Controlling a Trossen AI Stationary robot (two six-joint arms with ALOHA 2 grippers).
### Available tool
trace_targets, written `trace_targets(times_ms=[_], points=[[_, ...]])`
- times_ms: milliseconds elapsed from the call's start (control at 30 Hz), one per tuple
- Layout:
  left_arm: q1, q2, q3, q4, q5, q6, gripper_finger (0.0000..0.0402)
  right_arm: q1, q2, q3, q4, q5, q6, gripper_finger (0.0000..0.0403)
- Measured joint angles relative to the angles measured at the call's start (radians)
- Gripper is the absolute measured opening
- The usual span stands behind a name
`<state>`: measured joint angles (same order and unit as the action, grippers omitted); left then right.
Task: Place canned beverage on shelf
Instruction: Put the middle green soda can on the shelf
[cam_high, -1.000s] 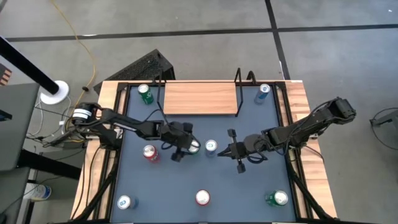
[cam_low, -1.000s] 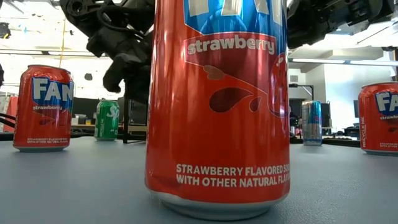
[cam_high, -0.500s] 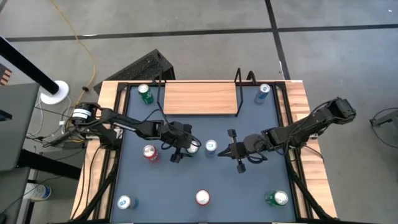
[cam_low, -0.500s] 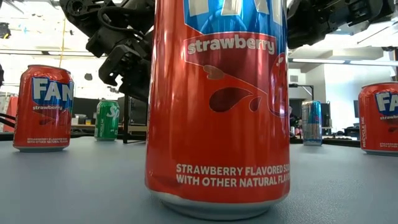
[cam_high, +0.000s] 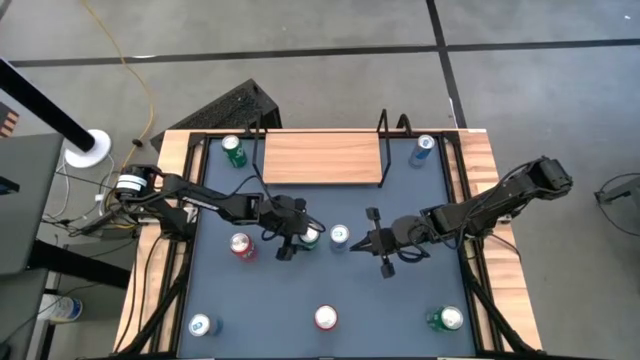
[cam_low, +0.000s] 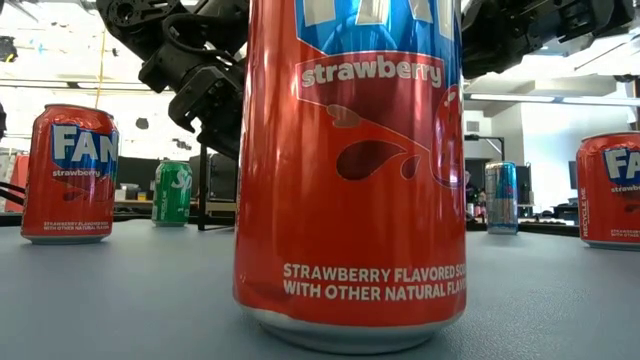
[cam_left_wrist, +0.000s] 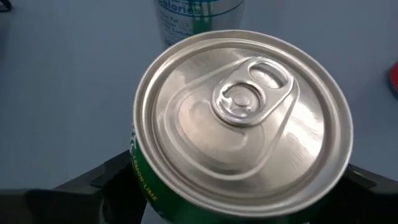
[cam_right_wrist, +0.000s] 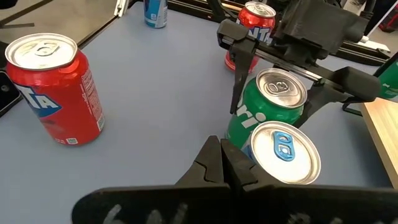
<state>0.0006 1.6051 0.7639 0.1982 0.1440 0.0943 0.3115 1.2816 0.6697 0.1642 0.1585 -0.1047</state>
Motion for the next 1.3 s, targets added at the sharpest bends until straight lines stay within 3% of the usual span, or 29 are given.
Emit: trace_targets(times_ms=[267, 467, 733, 933, 1100, 1300], points=[[0.000, 0.002, -0.001, -0.006, 0.005, 0.023, 0.0355, 0.000, 0.000, 0.000, 0.000, 0.000, 0.000, 0.0000], [-0.003, -0.001, 0.073, -0.119, -0.002, -0.008, 0.0362, 0.000, 0.000, 0.000, -0.003, 0.000, 0.000, 0.0000], [-0.038, -0.002, 0.167, -0.361, -0.149, -0.069, 0.0362, 0.000, 0.000, 0.000, -0.008, 0.000, 0.000, 0.0000], [-0.079, -0.002, 0.167, -0.367, -0.186, -0.180, 0.0362, 0.000, 0.000, 0.000, -0.008, 0.000, 0.000, 0.0000], [-0.125, -0.002, 0.158, -0.328, -0.327, -0.187, 0.0362, 0.000, 0.000, 0.000, -0.008, 0.000, 0.000, 0.0000], [-0.133, -0.002, 0.113, -0.240, -0.343, -0.275, 0.0362, 0.000, 0.000, 0.000, -0.008, 0.000, 0.000, 0.0000]])
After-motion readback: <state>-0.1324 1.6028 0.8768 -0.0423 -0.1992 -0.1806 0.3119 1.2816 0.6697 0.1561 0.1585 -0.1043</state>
